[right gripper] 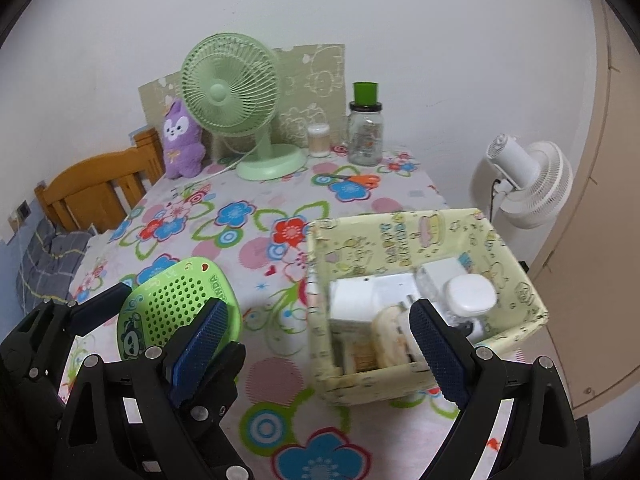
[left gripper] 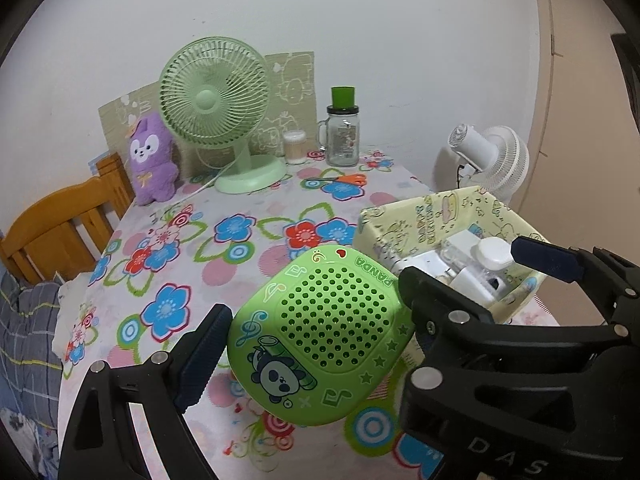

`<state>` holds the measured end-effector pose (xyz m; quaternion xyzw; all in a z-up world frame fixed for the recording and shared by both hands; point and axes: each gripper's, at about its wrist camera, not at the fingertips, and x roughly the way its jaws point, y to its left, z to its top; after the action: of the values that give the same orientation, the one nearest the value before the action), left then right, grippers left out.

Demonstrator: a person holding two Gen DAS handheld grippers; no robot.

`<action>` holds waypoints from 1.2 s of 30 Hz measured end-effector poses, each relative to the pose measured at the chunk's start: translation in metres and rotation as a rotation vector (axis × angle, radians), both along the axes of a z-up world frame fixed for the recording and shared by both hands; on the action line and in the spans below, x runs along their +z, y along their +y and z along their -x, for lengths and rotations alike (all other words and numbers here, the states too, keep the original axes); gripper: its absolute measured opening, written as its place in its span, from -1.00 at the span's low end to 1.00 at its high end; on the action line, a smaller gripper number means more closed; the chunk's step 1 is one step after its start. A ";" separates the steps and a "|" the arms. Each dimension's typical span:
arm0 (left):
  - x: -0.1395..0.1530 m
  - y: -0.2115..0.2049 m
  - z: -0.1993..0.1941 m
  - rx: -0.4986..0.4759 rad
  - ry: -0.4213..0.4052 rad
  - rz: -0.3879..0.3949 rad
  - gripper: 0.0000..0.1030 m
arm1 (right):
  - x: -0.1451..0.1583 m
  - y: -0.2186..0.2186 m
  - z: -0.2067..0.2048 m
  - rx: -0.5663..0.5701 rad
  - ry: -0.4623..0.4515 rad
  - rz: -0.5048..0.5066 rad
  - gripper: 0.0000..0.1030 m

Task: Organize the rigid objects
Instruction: 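Lift the green speaker with the left tool and carry it to the yellow box, then lower the green speaker into the yellow box with the left tool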

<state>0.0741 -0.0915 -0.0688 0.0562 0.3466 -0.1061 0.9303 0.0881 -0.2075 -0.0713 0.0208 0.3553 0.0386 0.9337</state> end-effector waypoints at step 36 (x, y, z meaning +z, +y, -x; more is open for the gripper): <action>-0.024 -0.116 -0.051 -0.140 0.072 -0.079 0.81 | -0.029 -0.116 -0.038 -0.136 0.058 -0.017 0.82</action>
<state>0.1247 -0.2074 -0.0932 0.1134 0.3789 -0.1590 0.9046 0.1264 -0.3235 -0.1005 0.0539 0.3797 -0.0226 0.9233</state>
